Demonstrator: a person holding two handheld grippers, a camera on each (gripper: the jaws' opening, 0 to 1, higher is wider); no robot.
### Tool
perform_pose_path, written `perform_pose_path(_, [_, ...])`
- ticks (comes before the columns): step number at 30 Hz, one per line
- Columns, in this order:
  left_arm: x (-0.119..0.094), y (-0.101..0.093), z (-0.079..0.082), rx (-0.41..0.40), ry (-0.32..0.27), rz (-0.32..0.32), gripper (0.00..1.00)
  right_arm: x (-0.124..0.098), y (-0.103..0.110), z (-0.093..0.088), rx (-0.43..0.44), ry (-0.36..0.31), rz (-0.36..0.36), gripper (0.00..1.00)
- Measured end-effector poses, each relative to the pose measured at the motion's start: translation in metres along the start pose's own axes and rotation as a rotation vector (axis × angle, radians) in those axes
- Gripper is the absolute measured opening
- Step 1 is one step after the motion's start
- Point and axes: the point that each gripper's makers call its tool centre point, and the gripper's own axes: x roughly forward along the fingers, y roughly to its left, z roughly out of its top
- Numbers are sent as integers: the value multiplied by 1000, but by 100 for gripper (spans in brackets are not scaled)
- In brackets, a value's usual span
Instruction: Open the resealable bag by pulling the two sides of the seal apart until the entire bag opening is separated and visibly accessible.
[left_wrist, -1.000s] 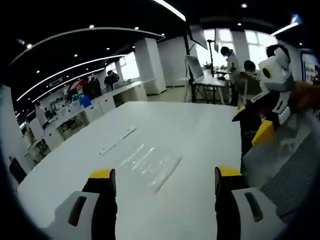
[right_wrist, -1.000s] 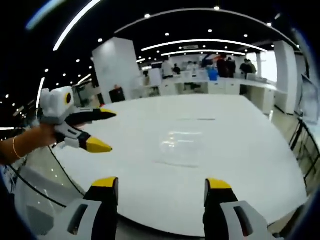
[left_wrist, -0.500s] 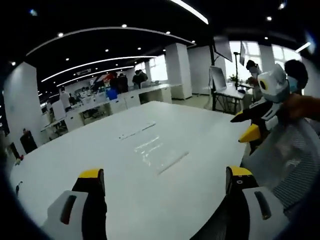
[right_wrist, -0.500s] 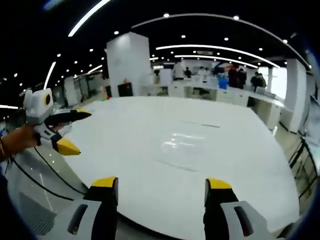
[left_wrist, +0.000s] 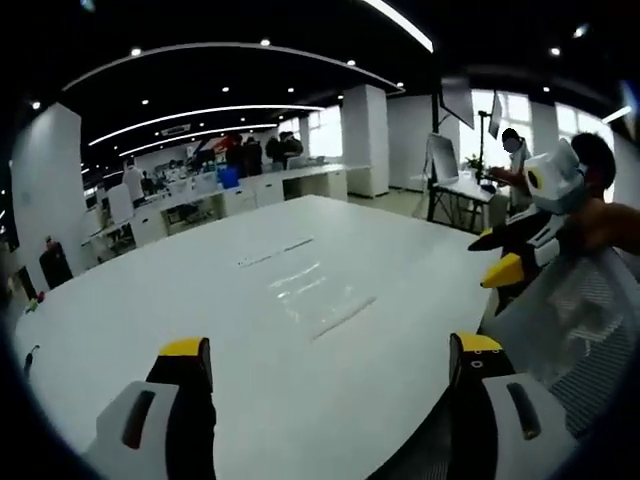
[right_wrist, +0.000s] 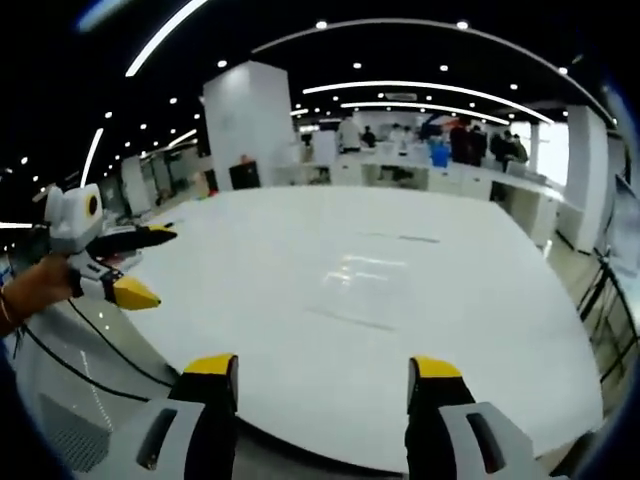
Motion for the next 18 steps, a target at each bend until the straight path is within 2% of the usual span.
perform_pose_path(3, [0, -1, 4, -9, -20, -6, 97, 0, -3, 1, 12, -8, -6, 67])
perform_pose_path(6, [0, -3, 1, -97, -27, -35, 97, -1, -3, -1, 39, -7, -5, 67])
perform_pose_path(8, [-1, 1, 0, -125, -33, -29, 97, -1, -2, 0, 33, -8, -4, 67])
perform_pose_path(14, [-3, 6, 3, -131, -46, -10, 97, -3, -6, 5, 40, -37, -23, 68])
perform_pose_path(18, [-2, 3, -1, -122, -30, -20, 97, -4, -10, 10, 37, -67, -46, 71])
